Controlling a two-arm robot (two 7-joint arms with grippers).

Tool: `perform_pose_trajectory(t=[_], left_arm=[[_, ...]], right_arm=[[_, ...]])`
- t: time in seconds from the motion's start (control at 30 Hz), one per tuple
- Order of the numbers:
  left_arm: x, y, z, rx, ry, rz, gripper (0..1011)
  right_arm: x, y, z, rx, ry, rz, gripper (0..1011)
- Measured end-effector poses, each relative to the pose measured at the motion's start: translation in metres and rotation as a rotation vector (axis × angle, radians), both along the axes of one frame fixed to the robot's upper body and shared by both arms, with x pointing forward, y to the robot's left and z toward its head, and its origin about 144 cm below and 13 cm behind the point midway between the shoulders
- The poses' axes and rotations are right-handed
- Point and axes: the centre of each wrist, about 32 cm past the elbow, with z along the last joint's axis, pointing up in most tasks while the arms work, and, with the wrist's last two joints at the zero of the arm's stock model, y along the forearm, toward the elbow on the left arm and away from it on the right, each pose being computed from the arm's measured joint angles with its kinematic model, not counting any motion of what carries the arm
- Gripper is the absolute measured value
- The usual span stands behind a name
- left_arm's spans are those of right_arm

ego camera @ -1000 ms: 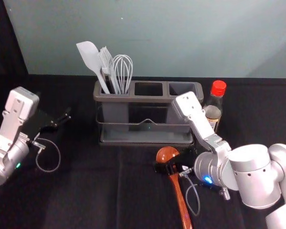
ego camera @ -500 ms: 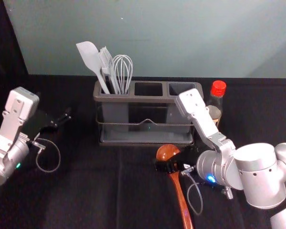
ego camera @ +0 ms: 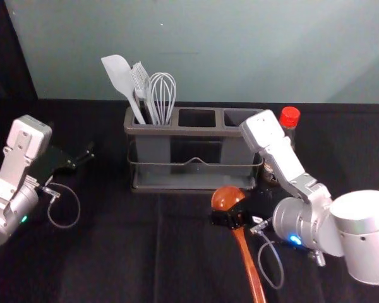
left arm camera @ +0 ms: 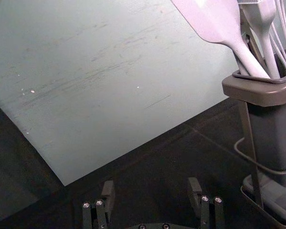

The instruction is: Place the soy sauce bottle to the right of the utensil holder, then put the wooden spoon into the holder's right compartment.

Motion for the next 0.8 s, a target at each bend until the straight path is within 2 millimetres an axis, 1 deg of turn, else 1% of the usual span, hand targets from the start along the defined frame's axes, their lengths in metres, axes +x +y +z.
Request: perform_pose_trajectory(t=[0.37,0.8], left_arm=[[0.0,0.0,0.0,0.0,0.0,0.0,1005],[0.0,0.0,0.0,0.0,0.0,0.0,1005]], right_arm=[[-0.023,-0.02,0.023,0.008,-0.044,0.005,842],[-0.044,-0.044,0.037,0.008,-0.105,-0.028,842]])
